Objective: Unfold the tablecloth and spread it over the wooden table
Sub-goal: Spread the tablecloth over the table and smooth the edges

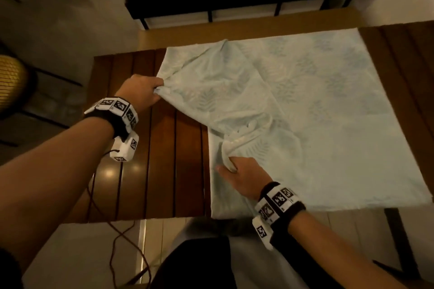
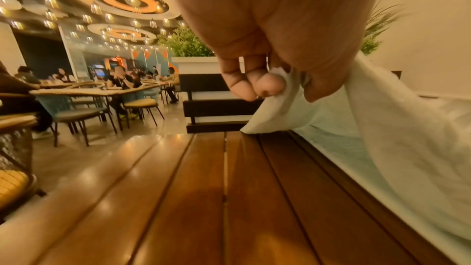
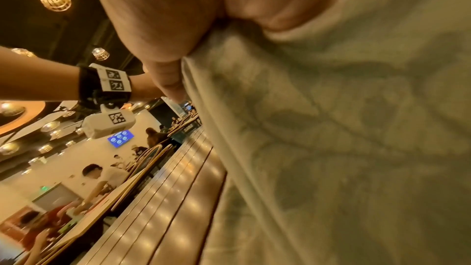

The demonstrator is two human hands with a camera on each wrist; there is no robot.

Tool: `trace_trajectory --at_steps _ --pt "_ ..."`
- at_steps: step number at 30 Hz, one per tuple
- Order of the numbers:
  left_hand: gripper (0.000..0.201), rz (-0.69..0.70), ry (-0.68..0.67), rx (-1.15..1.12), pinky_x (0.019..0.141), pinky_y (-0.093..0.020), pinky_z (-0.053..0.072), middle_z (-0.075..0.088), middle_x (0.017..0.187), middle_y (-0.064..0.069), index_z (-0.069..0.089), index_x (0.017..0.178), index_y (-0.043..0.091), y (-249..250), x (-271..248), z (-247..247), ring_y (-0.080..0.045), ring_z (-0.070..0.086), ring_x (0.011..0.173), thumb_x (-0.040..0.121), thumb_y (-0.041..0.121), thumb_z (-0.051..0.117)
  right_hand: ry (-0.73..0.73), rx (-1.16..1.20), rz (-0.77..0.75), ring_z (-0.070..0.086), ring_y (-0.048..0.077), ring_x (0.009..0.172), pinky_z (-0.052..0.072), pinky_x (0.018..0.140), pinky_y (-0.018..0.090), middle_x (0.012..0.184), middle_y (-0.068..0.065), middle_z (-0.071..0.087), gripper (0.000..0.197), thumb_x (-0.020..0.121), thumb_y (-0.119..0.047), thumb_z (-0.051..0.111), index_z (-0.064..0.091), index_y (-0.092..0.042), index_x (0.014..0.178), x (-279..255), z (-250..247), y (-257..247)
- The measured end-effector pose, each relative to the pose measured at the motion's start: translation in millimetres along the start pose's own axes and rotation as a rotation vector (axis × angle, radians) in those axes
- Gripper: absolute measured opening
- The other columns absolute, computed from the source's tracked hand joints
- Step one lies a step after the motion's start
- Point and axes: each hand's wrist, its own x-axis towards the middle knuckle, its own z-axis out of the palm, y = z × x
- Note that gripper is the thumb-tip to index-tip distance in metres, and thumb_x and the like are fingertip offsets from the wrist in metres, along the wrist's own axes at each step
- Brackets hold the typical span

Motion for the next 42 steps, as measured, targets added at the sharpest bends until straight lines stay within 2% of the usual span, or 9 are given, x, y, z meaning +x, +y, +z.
trace_trajectory --at_steps 10,22,26,28,30,32,34,39,42 --pt "0.008 -0.112 0.108 -0.036 0.065 -0.038 0.047 0.066 0.080 -0.019 0.057 0.077 0.011 -148.8 4.3 -24.6 -0.040 0.063 0.077 0.083 0.009 0.061 -0.163 -0.133 -0.082 0.057 0.008 0.070 0.046 0.072 0.022 0.072 -0.005 0.061 0.040 0.097 -0.044 0.053 0.044 -0.033 0.060 38.4 86.6 -76.9" --pt "0.017 -0.220 0.113 -0.102 0.065 -0.042 0.042 0.061 0.082 -0.026 0.049 0.075 0.007 -327.0 30.9 -11.2 -0.044 0.059 0.077 0.091 0.010 0.052 -0.479 -0.189 -0.072 0.053 0.023 0.072 0.034 0.064 0.032 0.077 0.005 0.057 0.042 0.101 -0.044 0.045 0.055 -0.008 0.081 95.1 220.9 -212.5" --pt "0.013 -0.295 0.161 -0.090 0.064 -0.043 0.042 0.052 0.073 -0.018 0.053 0.082 0.004 -367.6 31.3 -14.7 -0.037 0.053 0.071 0.093 0.008 0.048 -0.563 -0.192 -0.180 0.055 0.029 0.102 0.040 0.096 0.038 0.110 0.014 0.063 0.045 0.102 -0.042 0.044 0.062 -0.002 0.101 111.7 253.4 -244.2" --pt "0.014 -0.343 0.166 -0.066 0.067 -0.045 0.045 0.054 0.076 -0.019 0.055 0.085 0.003 -389.0 33.6 -16.3 -0.040 0.055 0.075 0.093 0.010 0.047 -0.567 -0.247 -0.301 0.029 0.024 0.141 0.005 0.120 0.032 0.153 0.013 0.037 0.049 0.101 -0.042 0.047 0.051 -0.005 0.133 118.9 268.6 -257.4" --pt "0.015 -0.385 0.132 -0.038 0.072 -0.050 0.050 0.058 0.082 -0.021 0.055 0.086 0.005 -401.6 34.9 -13.9 -0.042 0.057 0.082 0.093 0.014 0.046 -0.554 -0.235 -0.372 0.010 0.016 0.148 -0.017 0.115 0.021 0.163 0.007 0.018 0.052 0.101 -0.040 0.050 0.043 -0.007 0.141 123.2 283.2 -262.9" --pt "0.013 -0.374 0.056 -0.033 0.074 -0.050 0.053 0.060 0.086 -0.019 0.055 0.088 0.009 -401.6 28.5 -4.0 -0.040 0.058 0.082 0.091 0.018 0.048 -0.564 -0.191 -0.316 0.033 0.026 0.136 0.010 0.121 0.040 0.145 0.014 0.044 0.037 0.100 -0.042 0.053 0.058 -0.007 0.112 125.7 291.6 -269.9" --pt "0.011 -0.332 -0.038 -0.032 0.078 -0.048 0.053 0.061 0.095 -0.013 0.057 0.095 0.017 -393.4 13.9 12.9 -0.037 0.059 0.087 0.087 0.023 0.053 -0.622 -0.121 -0.236 0.054 0.029 0.104 0.042 0.091 0.037 0.109 0.009 0.060 0.039 0.096 -0.051 0.055 0.058 -0.011 0.094 126.8 289.2 -272.7" --pt "0.033 -0.164 0.100 -0.205 0.081 -0.048 0.052 0.062 0.103 -0.014 0.062 0.110 0.016 -324.6 -78.0 77.5 -0.039 0.061 0.090 0.085 0.034 0.050 -0.275 0.036 -0.166 0.060 0.009 0.089 0.048 0.085 0.025 0.101 0.000 0.069 0.017 0.095 -0.032 0.062 0.068 -0.019 0.103 120.9 235.5 -206.2" --pt "0.044 0.072 -0.101 -0.412 0.077 -0.041 0.055 0.064 0.104 -0.004 0.065 0.109 0.021 -228.8 -169.7 109.3 -0.026 0.064 0.089 0.086 0.048 0.040 0.017 -0.070 0.056 0.063 0.010 0.089 0.048 0.082 0.025 0.100 -0.003 0.070 0.010 0.095 -0.019 0.062 0.068 -0.019 0.103 94.0 163.7 -119.3"
